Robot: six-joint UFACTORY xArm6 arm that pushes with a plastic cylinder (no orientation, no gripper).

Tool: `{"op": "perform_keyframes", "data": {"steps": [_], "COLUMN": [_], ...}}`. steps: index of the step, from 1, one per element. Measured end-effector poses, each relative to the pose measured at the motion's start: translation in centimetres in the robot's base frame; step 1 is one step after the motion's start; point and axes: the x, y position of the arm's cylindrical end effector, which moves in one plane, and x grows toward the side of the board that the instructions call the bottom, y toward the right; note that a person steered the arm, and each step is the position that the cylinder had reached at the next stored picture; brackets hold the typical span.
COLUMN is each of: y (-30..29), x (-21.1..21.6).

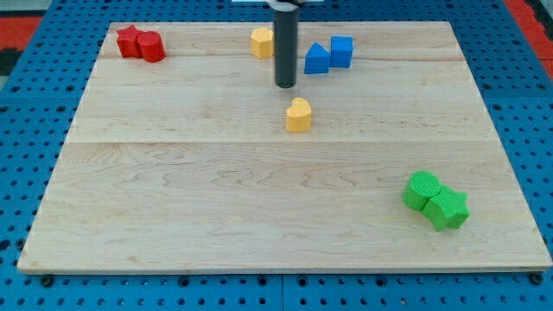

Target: Move the red star into the red circle

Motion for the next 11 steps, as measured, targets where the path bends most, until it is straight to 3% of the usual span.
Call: {"op": "perform_keyframes", "data": {"steps": [1, 2, 4, 6, 8, 11], "y": [5.1, 6.3, 6.3, 3.4, -3.4, -4.0], "x": [-0.1, 2.6, 3.2, 9.5, 6.2, -4.7]}}
